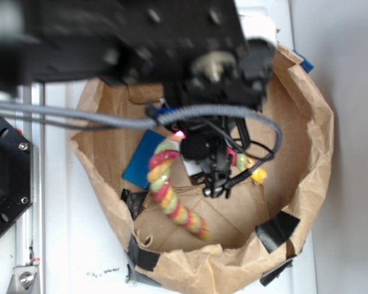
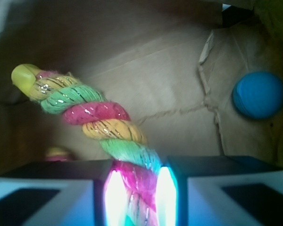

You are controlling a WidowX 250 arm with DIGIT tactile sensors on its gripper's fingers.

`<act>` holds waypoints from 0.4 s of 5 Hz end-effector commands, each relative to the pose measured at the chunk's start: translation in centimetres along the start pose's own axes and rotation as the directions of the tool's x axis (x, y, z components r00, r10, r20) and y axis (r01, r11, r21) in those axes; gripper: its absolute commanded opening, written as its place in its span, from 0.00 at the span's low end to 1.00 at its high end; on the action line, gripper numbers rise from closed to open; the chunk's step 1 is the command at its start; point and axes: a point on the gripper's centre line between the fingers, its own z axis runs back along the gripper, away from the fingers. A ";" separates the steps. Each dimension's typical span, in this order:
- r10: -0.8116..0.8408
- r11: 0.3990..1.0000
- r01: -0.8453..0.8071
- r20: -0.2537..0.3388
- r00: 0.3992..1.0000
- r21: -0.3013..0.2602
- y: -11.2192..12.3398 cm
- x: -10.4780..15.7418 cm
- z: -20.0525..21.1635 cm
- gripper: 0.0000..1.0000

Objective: Grab the multicolored rope.

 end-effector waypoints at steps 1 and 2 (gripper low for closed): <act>0.007 1.000 -0.005 0.123 0.992 -0.018 -0.3 0.8 3.7 0.00; -0.023 0.999 0.019 0.150 0.988 0.031 -0.9 0.7 3.2 0.00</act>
